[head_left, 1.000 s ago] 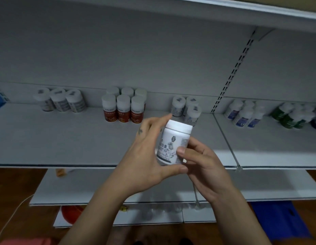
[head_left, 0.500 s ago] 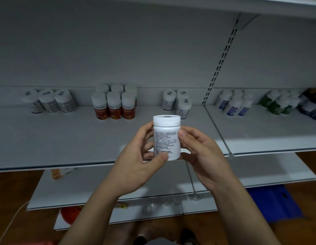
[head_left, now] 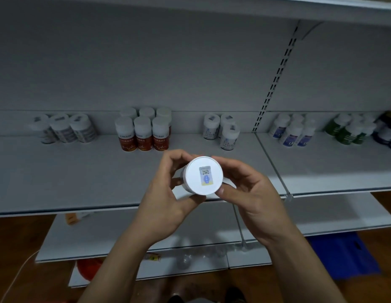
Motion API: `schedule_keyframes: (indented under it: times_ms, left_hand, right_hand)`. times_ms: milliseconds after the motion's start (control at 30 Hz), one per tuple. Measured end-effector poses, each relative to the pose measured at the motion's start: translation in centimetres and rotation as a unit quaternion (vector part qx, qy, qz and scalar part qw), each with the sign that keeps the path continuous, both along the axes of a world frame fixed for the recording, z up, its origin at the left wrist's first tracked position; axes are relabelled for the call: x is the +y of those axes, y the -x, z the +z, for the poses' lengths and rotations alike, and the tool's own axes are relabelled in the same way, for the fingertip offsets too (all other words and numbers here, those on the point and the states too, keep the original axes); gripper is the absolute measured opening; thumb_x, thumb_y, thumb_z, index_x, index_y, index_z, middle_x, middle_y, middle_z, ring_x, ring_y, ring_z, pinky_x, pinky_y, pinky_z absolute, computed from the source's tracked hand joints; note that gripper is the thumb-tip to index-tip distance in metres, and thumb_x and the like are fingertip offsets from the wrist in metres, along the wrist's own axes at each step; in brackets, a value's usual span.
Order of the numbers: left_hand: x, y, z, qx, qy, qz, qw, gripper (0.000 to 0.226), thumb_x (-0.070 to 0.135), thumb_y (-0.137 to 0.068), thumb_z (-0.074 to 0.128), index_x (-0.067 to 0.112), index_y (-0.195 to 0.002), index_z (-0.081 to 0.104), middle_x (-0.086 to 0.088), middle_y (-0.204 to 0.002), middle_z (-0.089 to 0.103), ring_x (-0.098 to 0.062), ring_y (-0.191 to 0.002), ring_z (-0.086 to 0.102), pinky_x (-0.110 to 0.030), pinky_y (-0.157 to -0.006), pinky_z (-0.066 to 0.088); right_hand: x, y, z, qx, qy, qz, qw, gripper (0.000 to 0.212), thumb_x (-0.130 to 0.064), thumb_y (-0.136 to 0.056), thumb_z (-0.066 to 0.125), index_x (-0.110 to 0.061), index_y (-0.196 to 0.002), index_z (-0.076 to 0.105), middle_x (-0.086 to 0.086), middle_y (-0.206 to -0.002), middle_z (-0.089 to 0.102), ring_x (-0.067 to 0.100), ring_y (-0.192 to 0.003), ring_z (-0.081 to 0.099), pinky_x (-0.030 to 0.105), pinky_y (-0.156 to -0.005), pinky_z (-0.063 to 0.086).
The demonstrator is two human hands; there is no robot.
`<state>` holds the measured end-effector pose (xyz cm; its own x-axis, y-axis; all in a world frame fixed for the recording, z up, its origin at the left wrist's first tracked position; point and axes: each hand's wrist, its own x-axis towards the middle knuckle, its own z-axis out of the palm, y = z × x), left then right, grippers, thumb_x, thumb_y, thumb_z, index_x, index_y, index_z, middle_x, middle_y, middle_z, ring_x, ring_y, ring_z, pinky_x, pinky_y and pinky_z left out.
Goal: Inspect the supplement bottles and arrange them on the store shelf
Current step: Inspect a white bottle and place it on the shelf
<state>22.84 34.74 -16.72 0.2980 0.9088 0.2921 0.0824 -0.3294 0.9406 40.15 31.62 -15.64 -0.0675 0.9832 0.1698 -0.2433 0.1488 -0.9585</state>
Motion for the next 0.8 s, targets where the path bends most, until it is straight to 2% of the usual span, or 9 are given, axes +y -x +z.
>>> schedule_keyframes:
  times_ms: [100,167,233,333,433,500,600,700,800]
  left_hand:
    - [-0.1,0.0,0.0,0.026,-0.002,0.021,0.999,0.058,0.029,-0.063,0.084,0.036,-0.105,0.044,0.019,-0.110,0.058,-0.011,-0.116,0.055,-0.028,-0.093,0.049]
    - [-0.2,-0.1,0.1,0.067,0.003,0.035,0.997,0.065,0.047,-0.057,0.082,0.039,-0.108,0.043,0.022,-0.111,0.057,-0.003,-0.109,0.057,-0.024,-0.088,0.050]
    - [-0.2,-0.5,0.2,0.129,-0.013,0.036,0.991,0.069,0.053,-0.054,0.078,0.044,-0.113,0.043,0.021,-0.113,0.056,0.000,-0.106,0.056,-0.027,-0.085,0.051]
    - [-0.4,-0.6,0.2,0.147,-0.029,0.017,0.989,0.069,0.062,-0.060,0.071,0.046,-0.121,0.044,0.021,-0.113,0.050,0.001,-0.106,0.053,-0.017,-0.080,0.048]
    - [-0.6,-0.3,0.1,0.126,-0.011,-0.033,0.991,0.070,0.059,-0.074,0.062,0.047,-0.138,0.037,0.025,-0.120,0.050,0.000,-0.111,0.054,-0.011,-0.084,0.045]
    - [-0.7,-0.2,-0.2,0.107,0.012,-0.053,0.993,0.071,0.058,-0.077,0.059,0.053,-0.141,0.029,0.030,-0.126,0.049,-0.001,-0.115,0.054,-0.012,-0.087,0.046]
    - [-0.6,-0.3,-0.7,0.104,0.023,-0.045,0.993,0.075,0.053,-0.076,0.066,0.053,-0.142,0.030,0.025,-0.124,0.054,-0.005,-0.106,0.059,-0.017,-0.083,0.051]
    - [-0.4,-0.5,-1.2,0.102,0.021,-0.021,0.994,0.082,0.044,-0.073,0.078,0.046,-0.143,0.035,0.019,-0.125,0.054,-0.008,-0.104,0.059,-0.023,-0.079,0.053]
    - [-0.3,-1.1,-1.9,0.150,-0.035,0.029,0.988,0.084,0.039,-0.072,0.081,0.041,-0.143,0.035,0.018,-0.122,0.048,-0.001,-0.103,0.050,-0.010,-0.079,0.044]
  right_hand:
    - [-0.1,0.1,0.0,-0.034,0.008,-0.004,0.999,0.052,0.001,-0.073,0.070,-0.016,-0.122,0.063,0.000,-0.121,0.070,0.012,-0.116,0.063,0.023,-0.091,0.051]
    - [-0.1,0.6,0.1,-0.112,0.008,-0.022,0.993,0.064,-0.007,-0.070,0.079,-0.023,-0.129,0.058,-0.006,-0.122,0.068,0.013,-0.117,0.062,0.027,-0.094,0.052]
    - [-0.1,1.1,0.2,-0.181,0.012,-0.062,0.981,0.066,-0.013,-0.067,0.088,-0.030,-0.125,0.061,-0.011,-0.115,0.070,0.012,-0.111,0.065,0.026,-0.089,0.055]
    - [0.2,1.4,0.5,-0.143,0.043,-0.100,0.984,0.059,-0.022,-0.069,0.087,-0.029,-0.122,0.064,-0.006,-0.111,0.071,0.012,-0.100,0.069,0.030,-0.080,0.059]
    - [0.7,0.9,0.5,-0.049,0.101,-0.115,0.987,0.061,-0.035,-0.079,0.073,-0.024,-0.135,0.054,-0.003,-0.102,0.071,0.011,-0.090,0.071,0.031,-0.076,0.059]
    - [0.9,0.6,0.4,-0.065,0.104,-0.118,0.985,0.049,-0.039,-0.086,0.068,-0.025,-0.132,0.056,-0.005,-0.099,0.073,0.018,-0.094,0.071,0.035,-0.078,0.059]
    - [1.3,0.3,-0.1,-0.074,0.118,-0.107,0.984,0.041,-0.034,-0.082,0.056,-0.022,-0.121,0.064,0.004,-0.103,0.073,0.025,-0.096,0.070,0.034,-0.071,0.056]
    - [1.6,0.0,-0.5,-0.037,0.139,-0.082,0.986,0.039,-0.030,-0.082,0.054,-0.021,-0.118,0.066,0.010,-0.104,0.072,0.023,-0.091,0.068,0.033,-0.069,0.053]
    - [2.0,-0.7,-0.4,-0.065,0.139,-0.082,0.985,0.033,-0.022,-0.088,0.061,-0.021,-0.121,0.067,0.002,-0.106,0.073,0.018,-0.097,0.069,0.029,-0.075,0.055]
